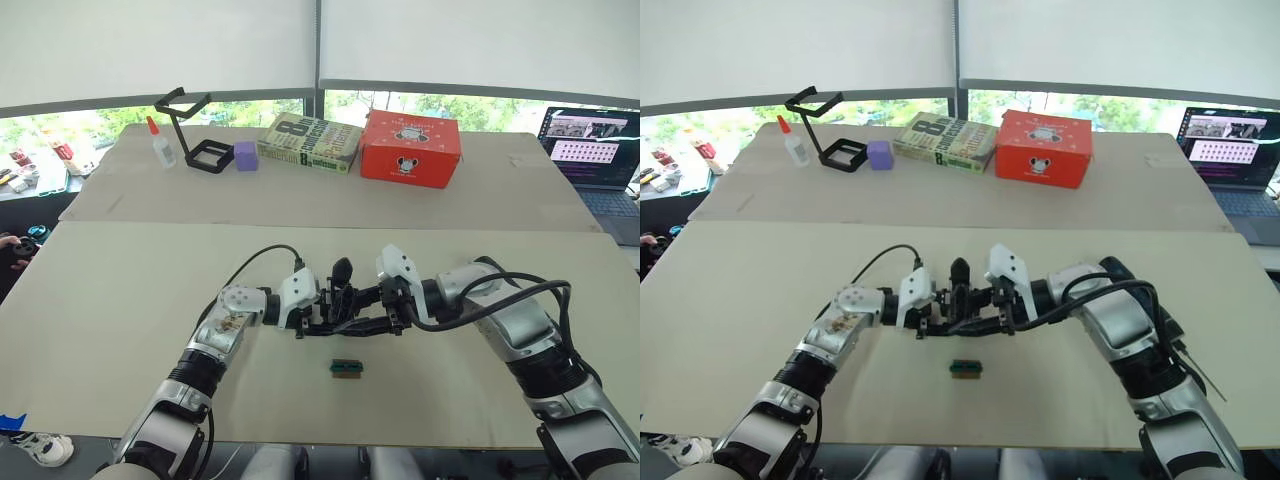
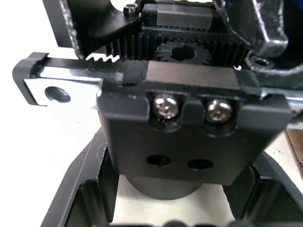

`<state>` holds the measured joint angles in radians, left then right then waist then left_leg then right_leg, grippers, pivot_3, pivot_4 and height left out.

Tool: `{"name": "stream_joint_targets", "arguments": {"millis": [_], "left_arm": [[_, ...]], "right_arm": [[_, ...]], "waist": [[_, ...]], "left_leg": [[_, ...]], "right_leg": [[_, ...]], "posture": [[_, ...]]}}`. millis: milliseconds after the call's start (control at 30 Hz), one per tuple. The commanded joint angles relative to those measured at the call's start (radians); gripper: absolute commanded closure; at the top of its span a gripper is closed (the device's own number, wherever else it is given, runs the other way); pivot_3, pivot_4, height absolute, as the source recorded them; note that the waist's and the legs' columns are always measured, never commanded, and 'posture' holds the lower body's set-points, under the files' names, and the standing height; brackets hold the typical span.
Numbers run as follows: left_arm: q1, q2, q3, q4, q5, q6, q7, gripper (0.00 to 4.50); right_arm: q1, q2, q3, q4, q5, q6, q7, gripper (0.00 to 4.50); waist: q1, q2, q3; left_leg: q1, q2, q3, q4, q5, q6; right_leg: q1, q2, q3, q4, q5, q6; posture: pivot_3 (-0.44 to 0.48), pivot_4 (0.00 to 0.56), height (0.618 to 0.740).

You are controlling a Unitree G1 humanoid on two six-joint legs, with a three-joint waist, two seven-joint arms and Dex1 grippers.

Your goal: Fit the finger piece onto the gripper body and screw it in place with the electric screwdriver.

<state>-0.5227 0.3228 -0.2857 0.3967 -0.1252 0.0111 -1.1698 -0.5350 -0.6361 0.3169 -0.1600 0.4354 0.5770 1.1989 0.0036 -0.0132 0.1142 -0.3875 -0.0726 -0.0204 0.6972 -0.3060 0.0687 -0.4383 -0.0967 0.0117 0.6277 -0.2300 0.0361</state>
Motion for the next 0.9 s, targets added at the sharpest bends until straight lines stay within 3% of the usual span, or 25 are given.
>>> {"name": "stream_joint_targets", "arguments": {"millis": [33, 400, 467, 500, 533, 567, 700, 800, 900], "left_arm": [[0.003, 0.004, -0.001, -0.034, -0.013, -0.017, -0.024, 2.15], [0.008, 0.001, -0.008, 0.025, 0.022, -0.025, -0.006, 2.15], [0.009, 0.014, -0.002, 0.026, 0.018, -0.003, -0.009, 1.13], [0.012, 0.023, 0.001, 0.022, 0.015, 0.0, -0.016, 0.84], [0.018, 0.036, 0.004, 0.011, 0.012, 0.002, -0.023, 0.34], [0.027, 0.052, 0.009, -0.005, 0.008, 0.004, -0.031, 0.0], [0.073, 0.148, 0.053, -0.125, -0.048, 0.06, -0.079, 0.0], [0.107, 0.226, 0.093, -0.228, -0.101, 0.121, -0.113, 0.0], [0.143, 0.386, 0.188, -0.456, -0.246, 0.288, -0.194, 0.0]], "right_arm": [[0.005, -0.063, -0.074, -0.021, -0.024, -0.02, -0.013, 1.72], [0.078, -0.211, -0.221, -0.179, 0.019, -0.022, -0.002, 1.72], [0.102, -0.267, -0.269, -0.217, 0.045, 0.023, 0.004, 1.72], [0.112, -0.292, -0.289, -0.231, 0.059, 0.044, 0.007, 1.72], [0.125, -0.324, -0.312, -0.246, 0.066, 0.06, 0.009, 1.47], [0.137, -0.357, -0.333, -0.256, 0.075, 0.079, 0.013, 1.18], [0.188, -0.513, -0.412, -0.271, 0.096, 0.191, 0.024, 0.06], [0.215, -0.611, -0.451, -0.233, 0.088, 0.277, 0.01, 0.06], [0.318, -0.767, -0.512, -0.084, 0.027, 0.333, 0.051, 0.06]], "waist": [[0.003, 0.0, 0.0], [0.009, 0.0, 0.001], [0.01, 0.0, 0.001], [0.011, 0.0, 0.002], [0.011, 0.0, 0.002], [0.01, 0.0, 0.002], [0.002, 0.001, 0.002], [0.002, 0.004, 0.004], [0.008, 0.005, 0.011]], "left_leg": [[-0.001, 0.0, 0.0, 0.001, 0.0, 0.0], [-0.001, 0.0, 0.0, 0.001, 0.0, 0.0], [-0.001, 0.0, 0.0, 0.001, 0.0, 0.0], [-0.001, 0.0, 0.0, 0.001, 0.0, 0.0], [-0.002, 0.0, 0.0, 0.001, 0.0, 0.0], [-0.001, 0.0, 0.0, 0.001, 0.0, 0.0], [-0.001, 0.001, 0.0, -0.001, 0.0, -0.001], [-0.001, 0.002, 0.0, -0.002, 0.0, -0.001], [-0.003, 0.002, 0.0, -0.001, 0.0, 0.0]], "right_leg": [[-0.001, 0.0, 0.0, 0.001, 0.0, 0.0], [0.0, 0.0, 0.0, 0.0, 0.0, 0.0], [0.0, 0.0, 0.0, 0.0, 0.0, 0.0], [0.0, 0.0, 0.0, 0.0, 0.0, 0.0], [0.0, 0.0, -0.001, 0.0, 0.0, 0.0], [0.0, 0.0, -0.001, 0.0, 0.0, 0.0], [0.0, 0.0, 0.0, 0.0, 0.0, 0.0], [-0.001, 0.0, 0.0, 0.0, 0.0, -0.001], [-0.002, -0.001, 0.0, 0.0, 0.0, -0.001]], "posture": [[0.0, 0.15, 0.74], [0.0, 0.15, 0.74], [0.0, 0.15, 0.74], [0.0, 0.15, 0.74], [0.0, 0.15, 0.74], [0.0, 0.15, 0.74], [0.0, 0.15, 0.74], [0.0, 0.15, 0.74], [0.0, 0.15, 0.74]]}}
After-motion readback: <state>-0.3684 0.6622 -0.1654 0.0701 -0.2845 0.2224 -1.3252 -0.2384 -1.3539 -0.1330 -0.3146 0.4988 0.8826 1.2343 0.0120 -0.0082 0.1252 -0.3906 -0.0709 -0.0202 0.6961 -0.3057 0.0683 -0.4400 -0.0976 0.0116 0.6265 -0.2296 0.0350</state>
